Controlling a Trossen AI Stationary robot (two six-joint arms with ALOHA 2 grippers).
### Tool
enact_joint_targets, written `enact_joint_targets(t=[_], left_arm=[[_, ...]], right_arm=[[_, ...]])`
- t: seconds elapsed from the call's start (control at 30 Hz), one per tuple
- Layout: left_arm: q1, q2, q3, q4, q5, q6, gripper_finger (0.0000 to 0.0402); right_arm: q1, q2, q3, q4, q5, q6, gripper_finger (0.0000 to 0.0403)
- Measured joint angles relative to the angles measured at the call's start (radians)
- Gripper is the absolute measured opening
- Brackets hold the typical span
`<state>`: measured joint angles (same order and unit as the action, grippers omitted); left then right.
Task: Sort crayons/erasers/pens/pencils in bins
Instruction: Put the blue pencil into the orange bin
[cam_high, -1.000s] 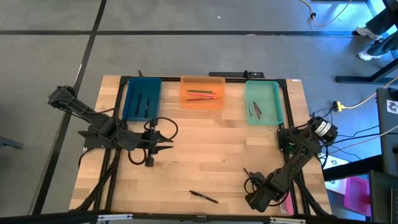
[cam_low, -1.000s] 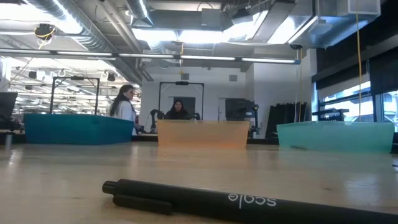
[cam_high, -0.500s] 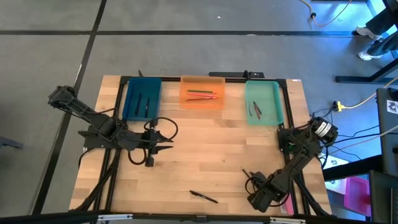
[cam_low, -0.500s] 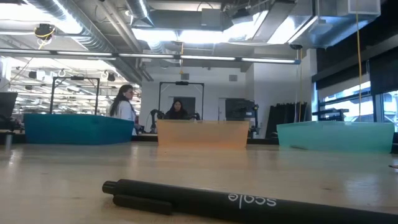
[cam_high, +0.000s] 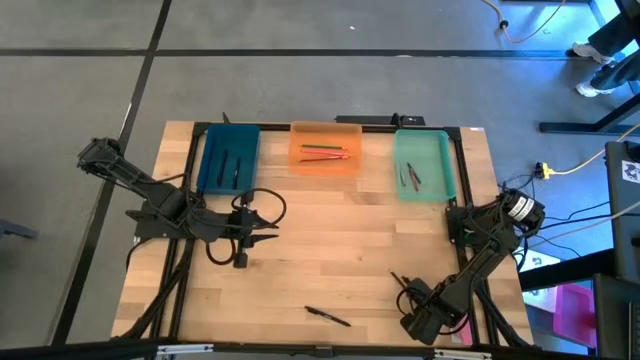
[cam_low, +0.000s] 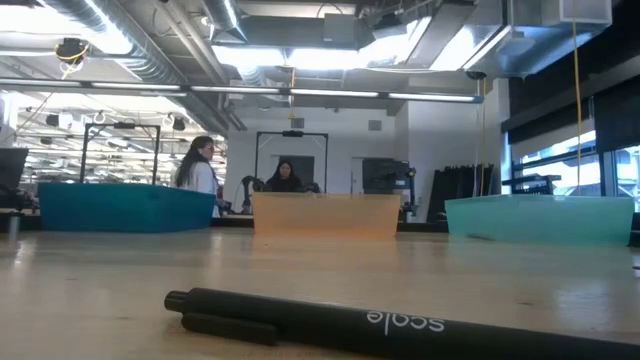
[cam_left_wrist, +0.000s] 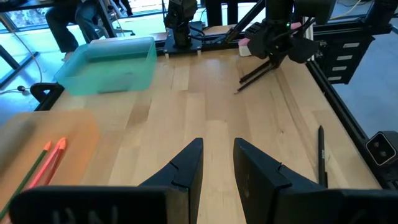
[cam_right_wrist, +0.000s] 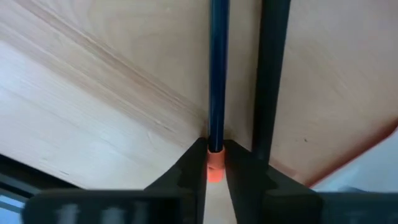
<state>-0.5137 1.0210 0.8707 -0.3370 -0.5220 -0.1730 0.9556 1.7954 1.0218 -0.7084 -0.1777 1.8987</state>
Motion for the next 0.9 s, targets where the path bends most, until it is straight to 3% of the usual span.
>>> enact_joint_targets(t=[0.2,0.47,0.9], left_arm=[[0.000,0.000,0.000,-0.004,0.000,0.000,0.0080],[0.000,0.000,0.000,-0.011,0.000,0.001,0.0080],[0.000,0.000,0.000,-0.014,0.000,0.001,0.0080]], right_arm=[[-0.005,-0.001,0.000,0.007,0.008,0.005,0.0037],[-0.061,-0.001,0.000,0.071,0.015,-0.010,0.0036],[-0.284,-0.078,0.001,0.117,0.101,-0.291,0.0037]])
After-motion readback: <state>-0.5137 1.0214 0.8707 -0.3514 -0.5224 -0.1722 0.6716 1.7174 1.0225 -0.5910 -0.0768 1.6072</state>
